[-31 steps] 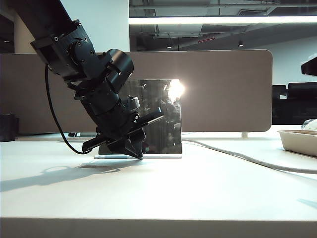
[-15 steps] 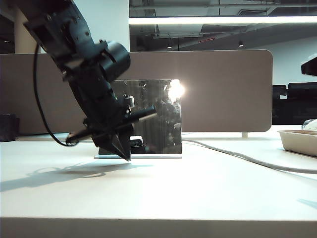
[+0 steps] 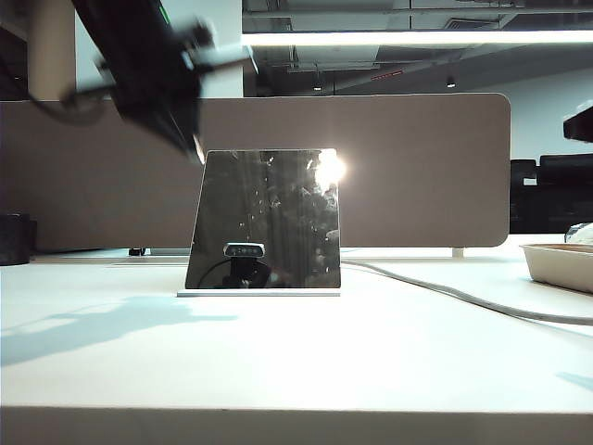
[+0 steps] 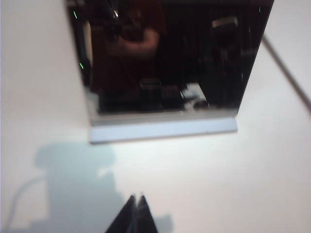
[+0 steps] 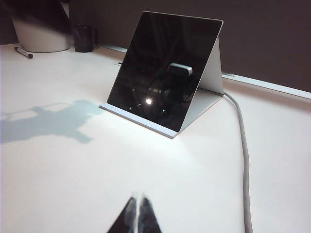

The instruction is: Push the base of the mirror on the table to move it forward for a short distance.

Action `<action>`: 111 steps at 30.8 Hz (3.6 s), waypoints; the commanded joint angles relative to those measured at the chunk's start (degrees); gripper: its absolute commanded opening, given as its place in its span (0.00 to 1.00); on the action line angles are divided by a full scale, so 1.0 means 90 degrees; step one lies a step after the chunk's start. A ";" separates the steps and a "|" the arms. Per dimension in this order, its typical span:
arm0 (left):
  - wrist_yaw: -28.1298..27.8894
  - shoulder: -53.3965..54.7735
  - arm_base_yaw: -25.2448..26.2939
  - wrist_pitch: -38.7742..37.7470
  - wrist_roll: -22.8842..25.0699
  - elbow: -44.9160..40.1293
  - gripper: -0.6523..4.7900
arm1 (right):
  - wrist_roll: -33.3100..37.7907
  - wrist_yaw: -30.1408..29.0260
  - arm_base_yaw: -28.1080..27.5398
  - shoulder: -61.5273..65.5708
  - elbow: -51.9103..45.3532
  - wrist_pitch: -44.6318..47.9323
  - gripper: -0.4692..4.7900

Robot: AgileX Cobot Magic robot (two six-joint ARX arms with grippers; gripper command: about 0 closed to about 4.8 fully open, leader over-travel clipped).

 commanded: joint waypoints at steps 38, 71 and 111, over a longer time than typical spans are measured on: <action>0.1032 -0.9134 0.2866 0.0260 0.1280 -0.4847 0.12 | -0.0002 -0.0010 0.0002 0.0002 0.0005 0.0092 0.13; 0.1627 -0.9134 0.2866 0.3317 0.2334 -0.7512 0.12 | -0.0005 -0.0010 0.0002 0.0002 0.0005 0.0090 0.13; 0.1579 -0.9134 0.3167 0.3274 0.2523 -0.7512 0.12 | -0.0005 -0.0010 0.0002 0.0002 0.0005 0.0090 0.13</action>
